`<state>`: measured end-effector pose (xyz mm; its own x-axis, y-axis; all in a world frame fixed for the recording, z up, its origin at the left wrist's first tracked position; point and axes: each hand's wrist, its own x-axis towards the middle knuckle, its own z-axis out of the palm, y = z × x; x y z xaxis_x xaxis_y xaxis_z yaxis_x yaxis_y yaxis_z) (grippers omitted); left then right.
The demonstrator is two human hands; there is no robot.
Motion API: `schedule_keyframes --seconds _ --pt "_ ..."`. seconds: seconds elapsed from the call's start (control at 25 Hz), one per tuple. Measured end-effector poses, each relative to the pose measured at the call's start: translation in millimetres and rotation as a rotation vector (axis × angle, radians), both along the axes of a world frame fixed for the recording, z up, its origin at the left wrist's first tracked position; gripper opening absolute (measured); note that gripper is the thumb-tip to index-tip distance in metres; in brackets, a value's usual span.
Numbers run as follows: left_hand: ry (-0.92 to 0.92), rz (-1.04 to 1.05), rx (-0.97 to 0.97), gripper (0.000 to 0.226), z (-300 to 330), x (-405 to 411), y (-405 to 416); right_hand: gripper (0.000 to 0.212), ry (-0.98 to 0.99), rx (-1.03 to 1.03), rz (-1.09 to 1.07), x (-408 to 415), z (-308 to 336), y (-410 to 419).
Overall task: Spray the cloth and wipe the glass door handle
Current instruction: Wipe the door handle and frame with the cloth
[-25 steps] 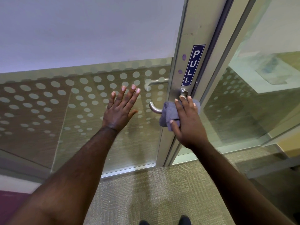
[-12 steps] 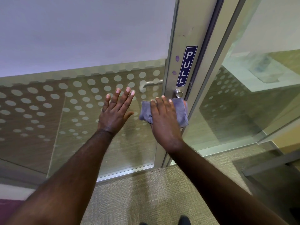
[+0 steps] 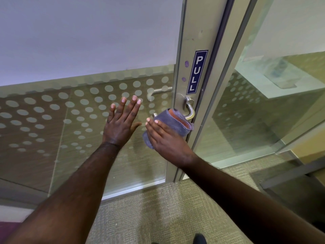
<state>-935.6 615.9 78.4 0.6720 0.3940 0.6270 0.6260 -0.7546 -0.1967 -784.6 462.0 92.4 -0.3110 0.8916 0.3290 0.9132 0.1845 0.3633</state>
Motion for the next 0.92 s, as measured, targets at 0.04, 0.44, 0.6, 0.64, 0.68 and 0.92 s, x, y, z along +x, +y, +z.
schedule_keyframes --seconds 0.04,0.44,0.6,0.64,0.68,0.92 --pt "-0.001 0.001 0.001 0.079 0 0 0 0.047 0.001 -0.041 0.030 2 -6 0" --pt "-0.021 0.002 -0.009 0.084 -1 1 0 0.036 0.319 -0.068 -0.277 51 -57 -70" --pt "-0.005 0.013 -0.023 0.082 -1 2 0 0.051 0.869 0.162 -0.491 51 -37 -79" --pt "0.001 0.017 -0.025 0.081 0 2 0 0.053 0.930 0.270 -0.480 50 -25 -76" --pt "0.005 0.022 -0.028 0.080 0 2 -1 0.056 0.941 0.377 -0.459 48 -10 -71" --pt "0.005 0.028 -0.020 0.079 1 2 -2 0.069 1.199 0.823 -0.361 48 79 -8"
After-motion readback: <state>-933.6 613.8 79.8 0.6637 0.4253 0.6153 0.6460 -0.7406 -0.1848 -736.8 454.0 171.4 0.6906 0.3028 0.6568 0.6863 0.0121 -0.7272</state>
